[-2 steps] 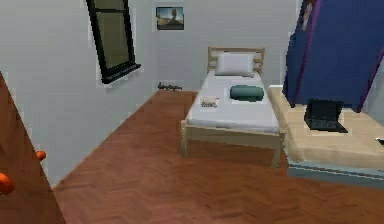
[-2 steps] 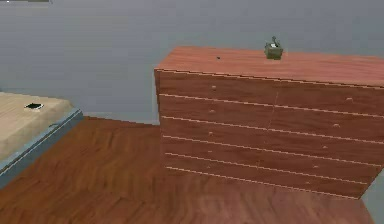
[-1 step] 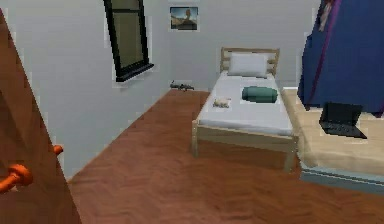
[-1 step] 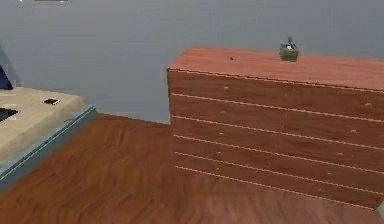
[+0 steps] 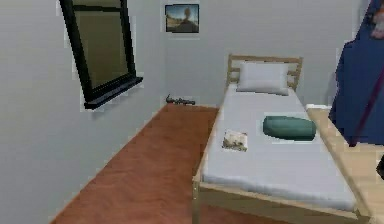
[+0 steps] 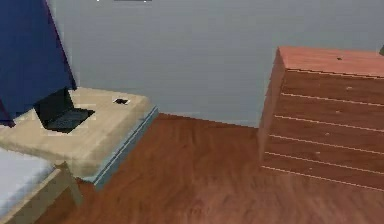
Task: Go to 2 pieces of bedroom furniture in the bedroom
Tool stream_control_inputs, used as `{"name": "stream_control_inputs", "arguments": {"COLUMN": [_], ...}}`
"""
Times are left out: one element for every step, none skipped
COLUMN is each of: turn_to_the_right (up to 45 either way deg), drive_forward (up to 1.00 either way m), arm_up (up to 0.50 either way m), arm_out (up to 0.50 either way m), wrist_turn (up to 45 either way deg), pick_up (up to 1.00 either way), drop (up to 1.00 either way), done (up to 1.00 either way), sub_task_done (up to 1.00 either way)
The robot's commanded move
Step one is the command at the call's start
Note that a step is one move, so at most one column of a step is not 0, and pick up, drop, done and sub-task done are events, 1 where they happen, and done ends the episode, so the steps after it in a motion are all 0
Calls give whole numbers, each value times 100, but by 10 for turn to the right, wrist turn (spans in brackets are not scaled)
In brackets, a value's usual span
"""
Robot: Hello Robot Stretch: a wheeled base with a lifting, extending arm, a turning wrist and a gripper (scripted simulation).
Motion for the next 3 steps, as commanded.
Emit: {"name": "stream_control_inputs", "arguments": {"turn_to_the_right": [-150,0,360], "drive_forward": [0,15,0], "arm_up": [0,0,0], "arm_out": [0,0,0], "wrist_turn": [0,0,0], "pick_up": [0,0,0], "drop": [0,0,0], "done": [0,0,0], "sub_task_done": [0,0,0]}}
